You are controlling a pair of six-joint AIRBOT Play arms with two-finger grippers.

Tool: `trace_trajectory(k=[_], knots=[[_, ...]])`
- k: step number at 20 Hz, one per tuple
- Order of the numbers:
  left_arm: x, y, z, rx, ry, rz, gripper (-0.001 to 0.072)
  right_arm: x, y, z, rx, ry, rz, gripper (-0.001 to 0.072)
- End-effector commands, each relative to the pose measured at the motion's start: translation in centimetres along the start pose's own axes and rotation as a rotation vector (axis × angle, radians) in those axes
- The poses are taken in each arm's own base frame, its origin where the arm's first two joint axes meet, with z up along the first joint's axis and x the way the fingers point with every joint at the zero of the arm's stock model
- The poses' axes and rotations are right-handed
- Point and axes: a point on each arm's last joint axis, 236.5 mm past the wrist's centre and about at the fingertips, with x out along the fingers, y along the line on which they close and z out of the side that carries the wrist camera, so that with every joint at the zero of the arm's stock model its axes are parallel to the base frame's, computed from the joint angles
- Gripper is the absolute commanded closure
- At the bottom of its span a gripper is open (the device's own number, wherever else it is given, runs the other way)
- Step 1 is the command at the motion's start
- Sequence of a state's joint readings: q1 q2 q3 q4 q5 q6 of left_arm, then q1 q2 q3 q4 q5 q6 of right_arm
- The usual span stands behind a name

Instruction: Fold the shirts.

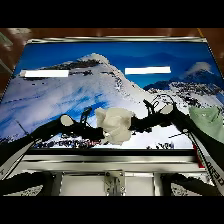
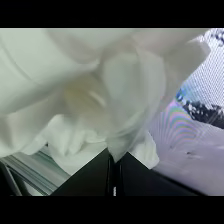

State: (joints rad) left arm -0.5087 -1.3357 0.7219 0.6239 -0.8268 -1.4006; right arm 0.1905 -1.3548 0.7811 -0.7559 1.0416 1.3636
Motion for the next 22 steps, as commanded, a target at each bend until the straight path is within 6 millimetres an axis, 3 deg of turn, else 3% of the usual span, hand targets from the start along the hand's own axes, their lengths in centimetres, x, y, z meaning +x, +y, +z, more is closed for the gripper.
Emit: trace_trajectory(k=[1,2,4,5,7,8,10,12,14,16,19,22], knots=[[-5.7,1.0,2.9,0.140,-0.090,0.092,0.0666,-4.1,1.2,1.8,-0.169,-0.060,-0.064,0.0656],[-8.5,1.4,4.3,0.190,-0.142,0.165,0.0667,-7.3,2.5,3.0,-0.267,-0.122,-0.093,0.0656],[-16.7,1.0,7.9,0.279,-0.303,0.334,0.0667,-15.2,6.7,5.3,-0.495,-0.317,-0.150,0.0656],[-21.5,-0.5,9.4,0.330,-0.404,0.387,0.0666,-20.2,9.5,6.0,-0.585,-0.447,-0.188,0.0656],[-32.5,-6.3,11.2,0.440,-0.682,0.426,0.0666,-30.0,14.7,5.8,-0.729,-0.717,-0.271,0.0656],[-38.1,-9.8,11.0,0.493,-0.836,0.424,0.0666,-35.2,17.5,4.8,-0.792,-0.861,-0.316,0.0656],[-49.1,-16.3,8.1,0.588,-1.133,0.416,0.0666,-43.5,21.7,1.8,-0.856,-1.110,-0.366,0.0656],[-56.9,-20.3,3.7,0.645,-1.350,0.425,0.0666,-48.8,23.6,-1.6,-0.867,-1.263,-0.402,0.0656],[-61.4,-21.6,0.0,0.665,-1.482,0.466,0.0666,-50.6,23.6,-4.0,-0.855,-1.303,-0.434,0.0656],[-62.7,-20.8,-1.9,0.648,-1.506,0.518,0.0665,-49.2,21.5,-5.2,-0.826,-1.204,-0.482,0.0656],[-60.7,-17.9,-2.4,0.585,-1.378,0.581,0.0665,-45.1,17.4,-6.6,-0.763,-0.956,-0.540,0.0655],[-58.7,-16.3,-1.9,0.551,-1.278,0.602,0.0665,-44.2,16.4,-7.0,-0.746,-0.897,-0.553,0.0655]])
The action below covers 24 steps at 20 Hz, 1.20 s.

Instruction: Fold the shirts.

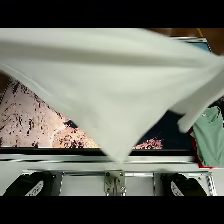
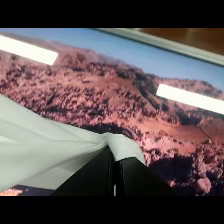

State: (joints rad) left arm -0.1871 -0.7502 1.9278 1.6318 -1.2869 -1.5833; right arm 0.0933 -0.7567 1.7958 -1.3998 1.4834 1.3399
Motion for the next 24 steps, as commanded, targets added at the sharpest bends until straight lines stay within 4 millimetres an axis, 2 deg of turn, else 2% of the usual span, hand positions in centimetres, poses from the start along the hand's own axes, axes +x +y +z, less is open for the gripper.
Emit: trace_trajectory(k=[1,4,6,8,9,11,14,15,17,19,20,21,22,23,24], knots=[[-0.3,0.7,-2.9,0.005,0.118,0.030,0.0665,-0.5,-0.8,-1.9,-0.001,0.079,-0.038,0.0656],[1.1,-0.2,-8.2,0.003,0.314,-0.001,0.0664,0.9,-2.6,1.9,-0.005,-0.062,-0.097,0.0655],[2.2,-1.2,-12.8,-0.001,0.469,-0.039,0.0664,3.8,-3.5,4.2,0.001,-0.122,-0.103,0.0656],[3.2,-2.8,-17.9,-0.014,0.630,-0.101,0.0664,8.9,-3.9,4.7,0.030,-0.101,-0.074,0.0655],[3.6,-3.9,-20.5,-0.027,0.708,-0.143,0.0664,12.3,-3.8,3.9,0.049,-0.053,-0.043,0.0655],[3.9,-6.7,-26.6,-0.103,0.890,-0.240,0.0664,20.1,-3.0,0.7,0.105,0.085,0.043,0.0655],[3.5,-10.7,-35.4,-0.240,1.117,-0.367,0.0664,31.7,-0.1,-7.0,0.257,0.323,0.207,0.0654],[3.6,-11.9,-37.9,-0.302,1.156,-0.395,0.0664,34.4,1.2,-9.7,0.307,0.398,0.261,0.0655],[4.4,-13.7,-41.9,-0.432,1.177,-0.416,0.0664,38.1,3.6,-15.4,0.414,0.562,0.347,0.0647],[5.5,-14.6,-44.6,-0.546,1.153,-0.402,0.0664,39.7,5.6,-20.2,0.493,0.721,0.406,0.0622],[6.1,-14.9,-45.3,-0.592,1.131,-0.391,0.0664,39.8,6.4,-21.6,0.515,0.772,0.439,0.0443],[6.6,-15.0,-45.5,-0.619,1.110,-0.384,0.0664,39.6,7.1,-22.1,0.530,0.798,0.471,0.0271],[7.1,-14.9,-45.3,-0.623,1.084,-0.378,0.0664,39.2,7.3,-22.0,0.521,0.806,0.485,0.0238],[7.6,-14.7,-45.0,-0.626,1.060,-0.372,0.0664,38.4,7.2,-21.7,0.494,0.808,0.497,0.0237],[7.9,-14.6,-44.9,-0.628,1.049,-0.369,0.0664,36.8,6.8,-21.3,0.456,0.822,0.518,0.0238]])
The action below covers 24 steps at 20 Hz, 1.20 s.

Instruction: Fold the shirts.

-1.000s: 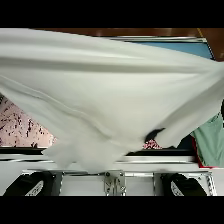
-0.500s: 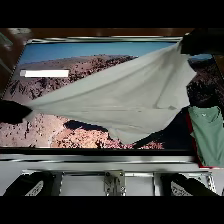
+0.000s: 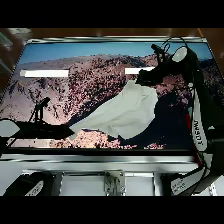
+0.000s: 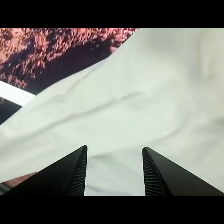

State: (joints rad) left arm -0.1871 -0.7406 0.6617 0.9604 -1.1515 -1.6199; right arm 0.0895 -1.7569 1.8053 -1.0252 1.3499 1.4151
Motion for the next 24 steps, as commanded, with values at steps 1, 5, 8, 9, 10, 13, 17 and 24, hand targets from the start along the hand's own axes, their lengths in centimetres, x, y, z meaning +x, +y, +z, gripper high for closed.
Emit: trace_trajectory(k=[1,5,8,9,10,13,17,24], knots=[[1.1,0.1,1.3,-0.052,-0.075,-0.039,0.0664,-1.6,0.1,-3.6,-0.033,0.142,0.036,0.0238],[1.1,0.1,1.3,0.003,-0.076,-0.037,0.0664,-7.8,-4.7,-8.4,0.105,0.244,-0.108,0.0128],[0.8,-0.1,1.3,0.028,-0.085,-0.039,0.0664,-6.0,-6.0,-16.1,0.278,0.337,-0.081,0.0070],[0.7,-0.2,1.2,0.056,-0.089,-0.040,0.0663,-4.5,-5.8,-19.3,0.330,0.370,-0.061,0.0070],[0.5,-0.3,1.2,0.081,-0.091,-0.040,0.0664,-2.7,-4.8,-22.1,0.387,0.379,-0.015,0.0069],[0.4,-0.3,1.3,0.104,-0.097,-0.040,0.0663,2.5,-2.0,-26.8,0.527,0.319,0.073,0.0037],[0.4,-0.3,1.3,0.102,-0.097,-0.040,0.0663,7.2,-1.4,-28.5,0.585,0.275,0.021,0.0038],[0.4,-0.3,1.2,0.102,-0.097,-0.040,0.0663,10.7,-2.0,-24.3,0.682,0.081,0.023,0.0089]])
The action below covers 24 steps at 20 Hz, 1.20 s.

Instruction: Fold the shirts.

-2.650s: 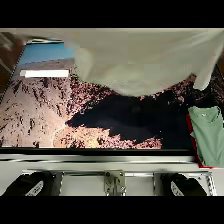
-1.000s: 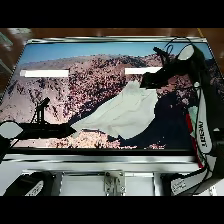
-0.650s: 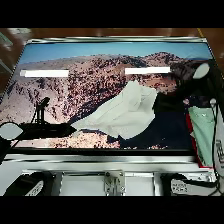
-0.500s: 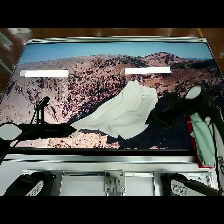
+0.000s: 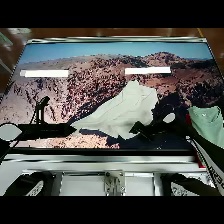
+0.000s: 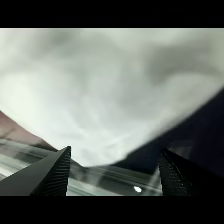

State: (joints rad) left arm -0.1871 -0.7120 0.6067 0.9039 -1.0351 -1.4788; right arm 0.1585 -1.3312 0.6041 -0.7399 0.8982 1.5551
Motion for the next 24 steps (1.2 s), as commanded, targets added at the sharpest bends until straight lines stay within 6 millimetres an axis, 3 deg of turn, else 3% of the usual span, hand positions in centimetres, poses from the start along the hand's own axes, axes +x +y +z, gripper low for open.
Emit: trace_trajectory(k=[1,2,4,5,7,9,11,13,14,15,16,17,18,19,21,24], knots=[[0.0,0.0,0.0,0.001,-0.001,0.001,0.0664,0.7,0.3,3.2,0.051,-0.143,0.024,0.0180],[0.0,0.0,0.0,0.001,-0.001,0.001,0.0663,0.6,0.5,3.6,0.062,-0.162,0.034,0.0257],[0.0,0.0,0.1,0.002,-0.005,0.001,0.0663,0.5,1.0,4.0,0.085,-0.175,0.058,0.0606],[-0.1,0.1,0.3,0.010,-0.010,0.003,0.0664,0.4,1.4,3.9,0.083,-0.170,0.068,0.0655],[-1.3,0.2,2.1,0.011,-0.061,0.015,0.0663,-1.0,3.0,3.3,-0.061,-0.144,0.083,0.0656],[-4.6,-0.2,6.5,0.070,-0.191,0.037,0.0664,-5.3,5.4,2.9,-0.316,-0.146,0.074,0.0656],[-11.3,-1.8,12.7,0.156,-0.397,0.073,0.0664,-13.9,8.5,4.4,-0.512,-0.307,0.033,0.0656],[-21.0,-5.1,18.1,0.248,-0.654,0.128,0.0664,-28.9,14.4,6.0,-0.636,-0.723,0.065,0.0656],[-26.1,-7.3,19.7,0.294,-0.779,0.151,0.0664,-38.1,17.6,4.9,-0.685,-0.996,0.097,0.0657],[-31.5,-10.4,20.4,0.353,-0.910,0.169,0.0664,-46.0,20.0,2.5,-0.721,-1.228,0.124,0.0657],[-35.9,-13.4,20.3,0.417,-1.017,0.189,0.0664,-52.0,21.8,-1.0,-0.748,-1.403,0.148,0.0657],[-40.0,-16.8,19.5,0.490,-1.121,0.204,0.0663,-56.3,23.2,-4.8,-0.776,-1.524,0.168,0.0657],[-43.0,-19.8,18.2,0.556,-1.202,0.208,0.0664,-58.8,24.4,-7.9,-0.805,-1.594,0.186,0.0657],[-45.5,-22.6,16.6,0.617,-1.277,0.206,0.0663,-60.0,25.2,-10.0,-0.829,-1.628,0.201,0.0657],[-48.8,-26.2,13.3,0.705,-1.383,0.229,0.0663,-61.2,26.2,-13.0,-0.875,-1.655,0.208,0.0657],[-51.1,-26.7,9.8,0.758,-1.451,0.381,0.0663,-60.8,26.4,-14.7,-0.903,-1.631,0.196,0.0656]])
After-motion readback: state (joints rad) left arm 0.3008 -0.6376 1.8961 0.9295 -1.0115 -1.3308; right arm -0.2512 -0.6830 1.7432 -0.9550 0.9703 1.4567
